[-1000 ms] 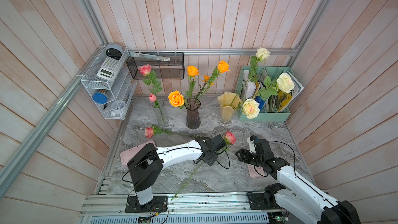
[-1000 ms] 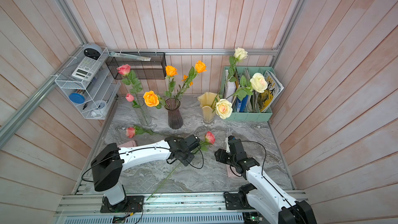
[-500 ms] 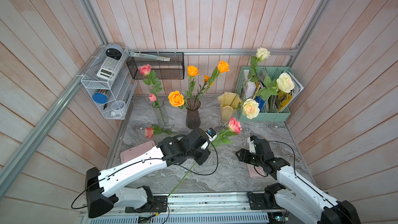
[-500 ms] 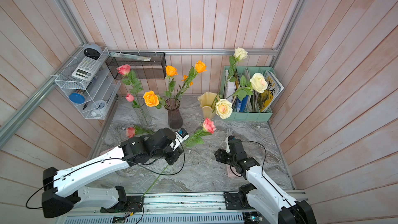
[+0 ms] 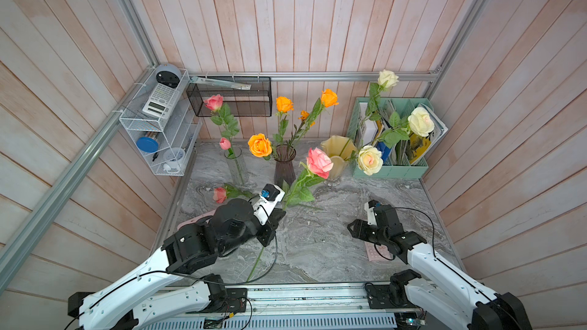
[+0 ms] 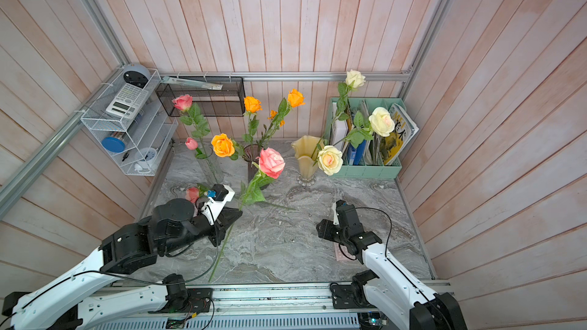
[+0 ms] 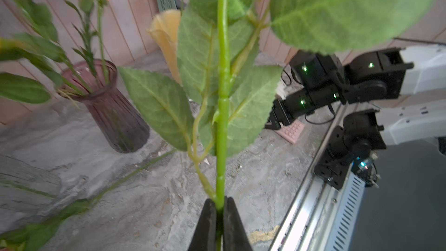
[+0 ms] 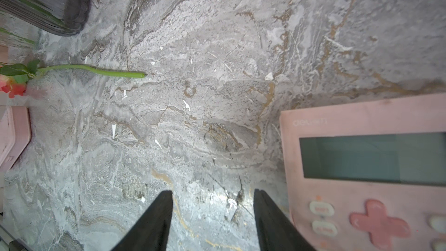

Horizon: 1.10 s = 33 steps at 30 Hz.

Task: Arrange the flowers in different vases according to their colors
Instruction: Pick up the flower at the center of the board, then insert the flower into the vase.

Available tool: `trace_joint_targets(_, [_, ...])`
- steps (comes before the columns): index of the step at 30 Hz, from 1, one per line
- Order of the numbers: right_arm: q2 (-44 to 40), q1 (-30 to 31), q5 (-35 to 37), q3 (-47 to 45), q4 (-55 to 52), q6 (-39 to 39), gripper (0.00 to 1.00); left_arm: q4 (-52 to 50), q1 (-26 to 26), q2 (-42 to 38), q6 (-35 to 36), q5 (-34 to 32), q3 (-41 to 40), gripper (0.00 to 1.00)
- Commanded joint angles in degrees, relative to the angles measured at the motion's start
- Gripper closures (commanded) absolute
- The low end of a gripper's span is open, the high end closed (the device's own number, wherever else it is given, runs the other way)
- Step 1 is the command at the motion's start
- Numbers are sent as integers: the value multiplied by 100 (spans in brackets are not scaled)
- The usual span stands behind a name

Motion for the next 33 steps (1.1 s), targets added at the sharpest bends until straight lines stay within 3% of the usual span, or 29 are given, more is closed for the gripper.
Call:
trace_joint_targets(1, [33, -20, -36, 38, 25, -95, 40, 774, 40, 115, 642, -1101, 540, 97])
trace_joint_targets(6, [-23, -21, -20, 12, 26, -94, 40, 1895, 241, 357, 1439, -2419, 1012, 98])
trace_joint_targets(9, [-23, -21, -11, 3, 33, -98, 40, 2552, 865, 404, 1803, -2425, 1263, 98])
trace_joint_targets(16, [99, -22, -31, 38, 73, -104, 40, 3552, 1758, 934, 3037, -2722, 2076, 98])
trace_joint_targets(19, [169, -21, -38, 63, 78, -104, 40, 3579, 2567, 1145, 2919, -2317, 2309, 98])
trace_joint_targets(26, [238, -26, -46, 99, 69, -119, 40, 4558, 4293, 1353, 2265, -1398, 1688, 98])
trace_joint_targets(33, [440, -21, -7, 185, 115, -157, 40, 5591, 5455, 1671, 1121, -768, 1118, 99])
